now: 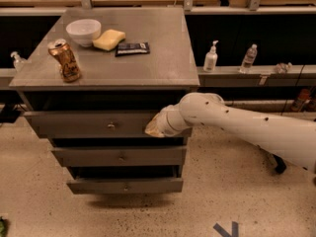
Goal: Close top drawer
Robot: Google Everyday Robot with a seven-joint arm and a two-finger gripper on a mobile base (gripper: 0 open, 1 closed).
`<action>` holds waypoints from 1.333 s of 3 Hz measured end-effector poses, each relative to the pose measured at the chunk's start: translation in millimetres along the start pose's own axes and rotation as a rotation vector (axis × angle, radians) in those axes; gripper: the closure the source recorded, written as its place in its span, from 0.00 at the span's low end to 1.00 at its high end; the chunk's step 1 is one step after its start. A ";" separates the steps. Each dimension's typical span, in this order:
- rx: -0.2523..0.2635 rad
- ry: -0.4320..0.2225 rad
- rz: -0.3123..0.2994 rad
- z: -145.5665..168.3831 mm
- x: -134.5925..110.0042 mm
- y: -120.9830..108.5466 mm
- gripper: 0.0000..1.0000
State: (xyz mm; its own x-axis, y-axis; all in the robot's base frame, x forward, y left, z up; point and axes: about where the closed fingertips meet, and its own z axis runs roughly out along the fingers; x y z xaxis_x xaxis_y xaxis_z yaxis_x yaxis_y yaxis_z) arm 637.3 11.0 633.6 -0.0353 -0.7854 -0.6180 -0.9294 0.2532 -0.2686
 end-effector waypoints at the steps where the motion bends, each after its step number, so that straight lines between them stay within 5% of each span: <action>1: -0.005 0.011 0.019 10.4 9.2 -5.3 1.00; 4: -0.015 0.027 0.057 26.1 26.2 -9.8 1.00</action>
Offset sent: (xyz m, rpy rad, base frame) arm 0.0348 -0.0149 -0.0455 -0.0056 0.0699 -0.0646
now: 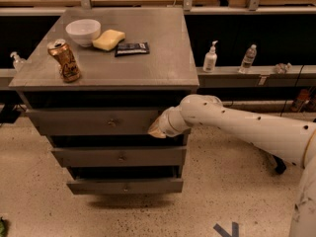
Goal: Close top drawer
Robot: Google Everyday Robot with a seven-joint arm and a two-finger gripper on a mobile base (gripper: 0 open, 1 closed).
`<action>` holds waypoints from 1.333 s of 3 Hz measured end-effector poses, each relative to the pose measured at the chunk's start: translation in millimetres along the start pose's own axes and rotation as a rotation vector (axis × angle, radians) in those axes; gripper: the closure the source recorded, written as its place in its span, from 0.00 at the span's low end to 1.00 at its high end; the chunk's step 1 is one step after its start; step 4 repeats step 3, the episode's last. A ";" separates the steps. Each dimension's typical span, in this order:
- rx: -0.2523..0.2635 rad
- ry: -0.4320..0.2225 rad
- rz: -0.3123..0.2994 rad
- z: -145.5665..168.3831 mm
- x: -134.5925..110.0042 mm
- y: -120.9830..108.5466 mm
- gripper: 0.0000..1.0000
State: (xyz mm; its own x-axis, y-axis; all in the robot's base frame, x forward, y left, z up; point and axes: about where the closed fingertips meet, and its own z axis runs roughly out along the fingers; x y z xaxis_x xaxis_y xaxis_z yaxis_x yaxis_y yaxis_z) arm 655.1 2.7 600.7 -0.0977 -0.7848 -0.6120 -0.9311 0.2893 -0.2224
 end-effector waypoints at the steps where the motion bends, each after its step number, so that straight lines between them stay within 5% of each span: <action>1: -0.010 -0.042 -0.007 -19.6 -2.2 15.4 1.00; 2: -0.074 -0.175 -0.005 -60.7 -12.3 55.1 1.00; 3: -0.174 -0.293 0.086 -105.0 8.9 91.8 1.00; 4: -0.174 -0.293 0.086 -105.0 8.9 91.8 1.00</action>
Offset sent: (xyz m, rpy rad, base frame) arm -0.1601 -0.0620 0.0696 0.4202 0.1436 0.1432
